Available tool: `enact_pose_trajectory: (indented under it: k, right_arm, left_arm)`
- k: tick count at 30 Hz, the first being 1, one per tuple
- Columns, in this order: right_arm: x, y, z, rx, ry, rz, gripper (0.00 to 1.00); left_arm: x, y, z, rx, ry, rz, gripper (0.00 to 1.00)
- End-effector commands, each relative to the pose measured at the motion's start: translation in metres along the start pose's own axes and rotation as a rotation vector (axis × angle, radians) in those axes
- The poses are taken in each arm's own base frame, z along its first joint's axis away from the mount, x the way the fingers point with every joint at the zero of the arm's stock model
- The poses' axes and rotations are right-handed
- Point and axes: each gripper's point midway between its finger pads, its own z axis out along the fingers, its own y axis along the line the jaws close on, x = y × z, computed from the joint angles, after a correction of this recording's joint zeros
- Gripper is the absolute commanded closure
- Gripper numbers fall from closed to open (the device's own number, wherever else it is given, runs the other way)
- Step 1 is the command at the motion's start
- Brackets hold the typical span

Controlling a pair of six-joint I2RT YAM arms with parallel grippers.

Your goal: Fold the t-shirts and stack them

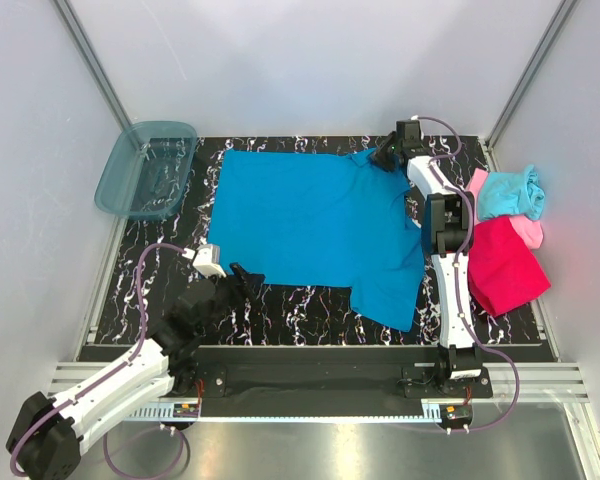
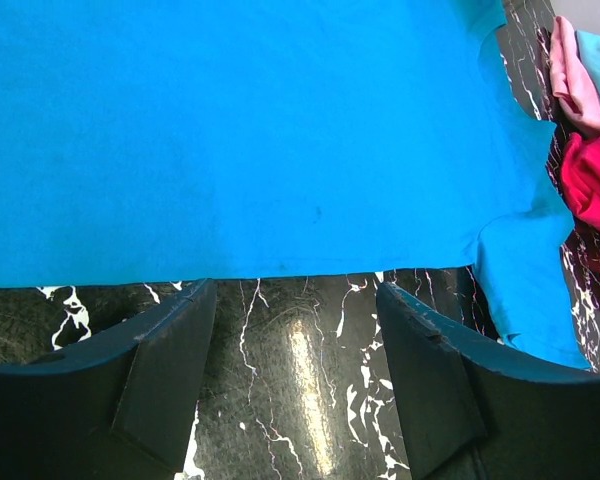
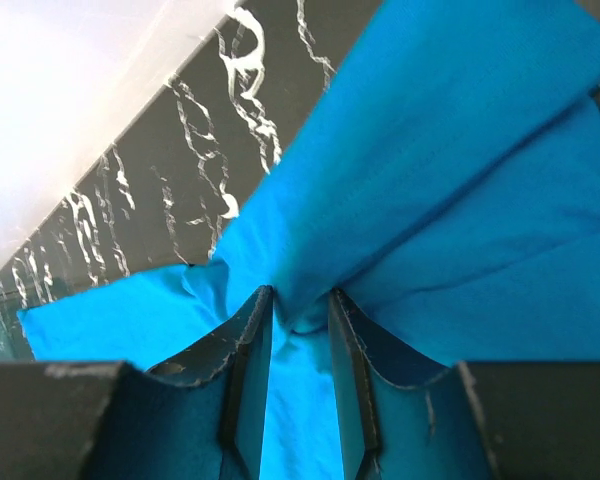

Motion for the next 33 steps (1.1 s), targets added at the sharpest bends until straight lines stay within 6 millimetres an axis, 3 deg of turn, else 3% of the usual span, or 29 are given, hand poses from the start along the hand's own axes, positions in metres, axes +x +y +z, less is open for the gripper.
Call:
enact_pose_trajectory:
  k: [1,10,13,15,16,21,27,33]
  right_arm:
    - [-0.023,0.026,-0.005,-0.070,-0.055,-0.007,0.65]
    - [-0.032,0.033,-0.011,-0.080,-0.077,-0.026,0.66]
    - [-0.032,0.033,-0.010,-0.082,-0.076,-0.026,0.78]
    - [-0.033,0.034,-0.009,-0.083,-0.081,-0.024,0.97]
    - [-0.032,0.034,-0.009,-0.084,-0.080,-0.023,1.00]
    - [-0.034,0.040,-0.010,-0.119,-0.095,-0.025,1.00]
    - [-0.054,0.069,-0.018,-0.232,-0.155,-0.023,1.00]
    - [-0.055,0.074,-0.003,-0.293,-0.171,0.025,0.99]
  left_arm:
    - [-0.006,-0.002,0.001,0.010,-0.033,0.010,0.30]
    - [-0.005,-0.003,0.002,0.015,-0.027,0.010,0.30]
    - [-0.006,-0.003,0.001,0.014,-0.032,0.009,0.30]
    - [-0.006,-0.003,0.001,0.013,-0.033,0.009,0.30]
    - [-0.006,-0.003,0.001,0.012,-0.034,0.009,0.30]
    - [-0.005,-0.001,0.002,0.008,-0.029,0.011,0.30]
    - [-0.004,-0.001,0.002,0.006,-0.025,0.015,0.30]
    - [-0.003,0.001,0.003,-0.001,-0.024,0.017,0.30]
